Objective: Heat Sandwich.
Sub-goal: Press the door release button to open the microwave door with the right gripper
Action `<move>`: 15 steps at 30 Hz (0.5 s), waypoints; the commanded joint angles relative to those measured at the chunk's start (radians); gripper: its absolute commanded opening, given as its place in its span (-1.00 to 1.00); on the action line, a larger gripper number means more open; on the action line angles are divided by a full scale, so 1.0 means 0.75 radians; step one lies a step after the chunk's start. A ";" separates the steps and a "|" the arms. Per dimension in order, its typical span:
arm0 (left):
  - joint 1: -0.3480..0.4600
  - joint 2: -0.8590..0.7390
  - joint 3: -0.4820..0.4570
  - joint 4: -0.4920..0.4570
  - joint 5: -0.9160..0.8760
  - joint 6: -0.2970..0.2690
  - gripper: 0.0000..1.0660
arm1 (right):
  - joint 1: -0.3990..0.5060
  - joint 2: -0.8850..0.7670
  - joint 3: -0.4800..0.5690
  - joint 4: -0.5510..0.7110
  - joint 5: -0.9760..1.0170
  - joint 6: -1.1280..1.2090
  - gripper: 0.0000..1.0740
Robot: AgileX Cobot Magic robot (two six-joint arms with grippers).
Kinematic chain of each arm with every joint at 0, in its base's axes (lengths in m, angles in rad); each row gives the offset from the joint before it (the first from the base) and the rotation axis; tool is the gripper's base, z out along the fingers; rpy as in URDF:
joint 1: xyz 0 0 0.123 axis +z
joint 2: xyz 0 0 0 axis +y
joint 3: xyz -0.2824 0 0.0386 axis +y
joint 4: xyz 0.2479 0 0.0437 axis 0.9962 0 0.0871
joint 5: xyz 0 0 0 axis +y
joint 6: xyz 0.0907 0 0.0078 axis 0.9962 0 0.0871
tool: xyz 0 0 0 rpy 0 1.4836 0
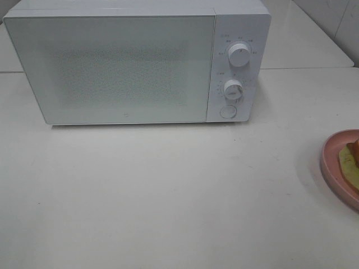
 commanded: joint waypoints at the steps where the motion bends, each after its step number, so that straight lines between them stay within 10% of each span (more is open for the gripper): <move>1: 0.007 -0.005 0.003 0.000 -0.019 -0.001 0.83 | -0.011 -0.023 -0.021 0.013 -0.028 0.020 0.40; 15: 0.007 -0.005 0.003 0.000 -0.019 -0.001 0.83 | -0.011 0.127 -0.048 0.032 -0.264 0.020 0.40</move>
